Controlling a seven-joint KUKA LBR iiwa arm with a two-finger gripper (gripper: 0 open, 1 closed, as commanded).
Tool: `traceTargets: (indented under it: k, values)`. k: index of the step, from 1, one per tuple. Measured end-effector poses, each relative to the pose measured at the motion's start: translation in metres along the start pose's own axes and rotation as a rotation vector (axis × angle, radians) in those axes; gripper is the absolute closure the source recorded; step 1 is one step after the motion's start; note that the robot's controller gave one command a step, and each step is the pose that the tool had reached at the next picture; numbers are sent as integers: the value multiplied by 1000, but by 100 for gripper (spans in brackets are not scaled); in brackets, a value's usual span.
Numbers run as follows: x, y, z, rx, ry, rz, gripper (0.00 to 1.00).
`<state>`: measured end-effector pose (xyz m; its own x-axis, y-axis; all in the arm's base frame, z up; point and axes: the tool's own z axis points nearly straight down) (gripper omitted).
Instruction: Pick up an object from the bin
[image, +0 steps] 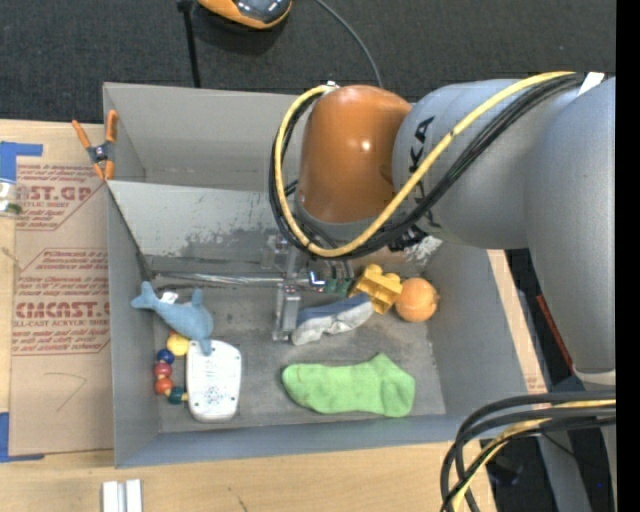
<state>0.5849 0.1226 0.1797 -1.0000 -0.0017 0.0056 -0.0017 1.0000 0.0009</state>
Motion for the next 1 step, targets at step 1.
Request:
traceTargets:
  k: [1]
  values:
    - [-1,-1,-5,-1,-7,1,0]
